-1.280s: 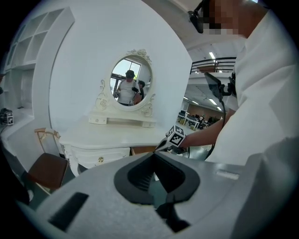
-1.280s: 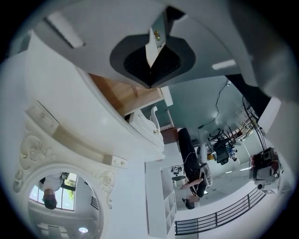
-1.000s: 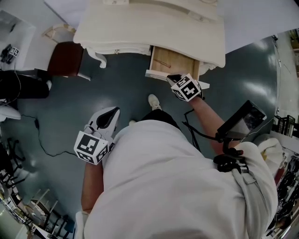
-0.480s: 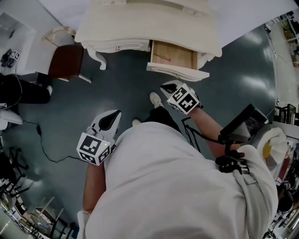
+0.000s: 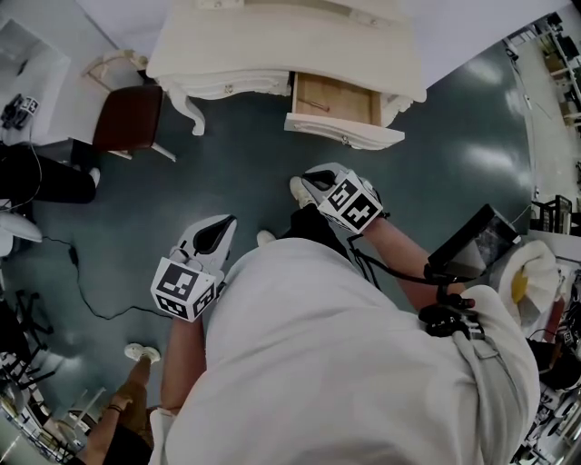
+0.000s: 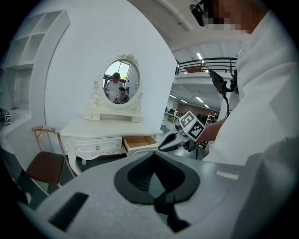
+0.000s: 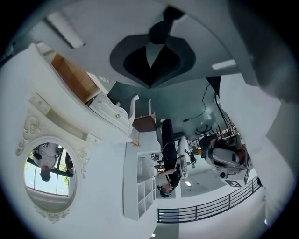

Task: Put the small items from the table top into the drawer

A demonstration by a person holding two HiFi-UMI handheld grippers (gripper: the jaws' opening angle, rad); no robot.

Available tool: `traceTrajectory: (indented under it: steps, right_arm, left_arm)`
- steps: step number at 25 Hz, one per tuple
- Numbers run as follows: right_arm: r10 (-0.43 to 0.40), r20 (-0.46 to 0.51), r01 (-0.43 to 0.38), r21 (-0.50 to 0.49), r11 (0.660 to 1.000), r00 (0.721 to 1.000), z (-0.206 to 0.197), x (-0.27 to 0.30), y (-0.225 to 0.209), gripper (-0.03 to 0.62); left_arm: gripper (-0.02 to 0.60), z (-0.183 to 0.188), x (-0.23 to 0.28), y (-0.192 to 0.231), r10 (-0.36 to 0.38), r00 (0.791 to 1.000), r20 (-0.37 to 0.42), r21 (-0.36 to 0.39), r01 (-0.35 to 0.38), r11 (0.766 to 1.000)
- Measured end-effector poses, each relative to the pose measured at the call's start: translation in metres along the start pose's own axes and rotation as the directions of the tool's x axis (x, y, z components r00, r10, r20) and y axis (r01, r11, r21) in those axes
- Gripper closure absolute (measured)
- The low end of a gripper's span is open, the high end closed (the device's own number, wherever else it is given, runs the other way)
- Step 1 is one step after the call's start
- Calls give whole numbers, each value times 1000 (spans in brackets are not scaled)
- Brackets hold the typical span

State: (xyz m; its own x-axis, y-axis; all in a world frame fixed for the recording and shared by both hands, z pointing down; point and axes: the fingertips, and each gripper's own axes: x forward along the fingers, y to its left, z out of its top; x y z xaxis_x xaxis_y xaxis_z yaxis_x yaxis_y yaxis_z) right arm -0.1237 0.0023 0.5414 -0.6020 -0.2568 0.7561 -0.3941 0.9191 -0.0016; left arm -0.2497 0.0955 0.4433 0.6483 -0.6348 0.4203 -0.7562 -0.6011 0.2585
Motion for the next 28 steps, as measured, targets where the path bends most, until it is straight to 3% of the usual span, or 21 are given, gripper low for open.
traceTrajectory:
  steps: [28]
  right_arm:
    - [28, 11, -27, -70, 997, 1000, 14, -3, 15, 594]
  left_arm:
    - [580, -5, 5, -1, -10, 1000, -9, -20, 10, 1000]
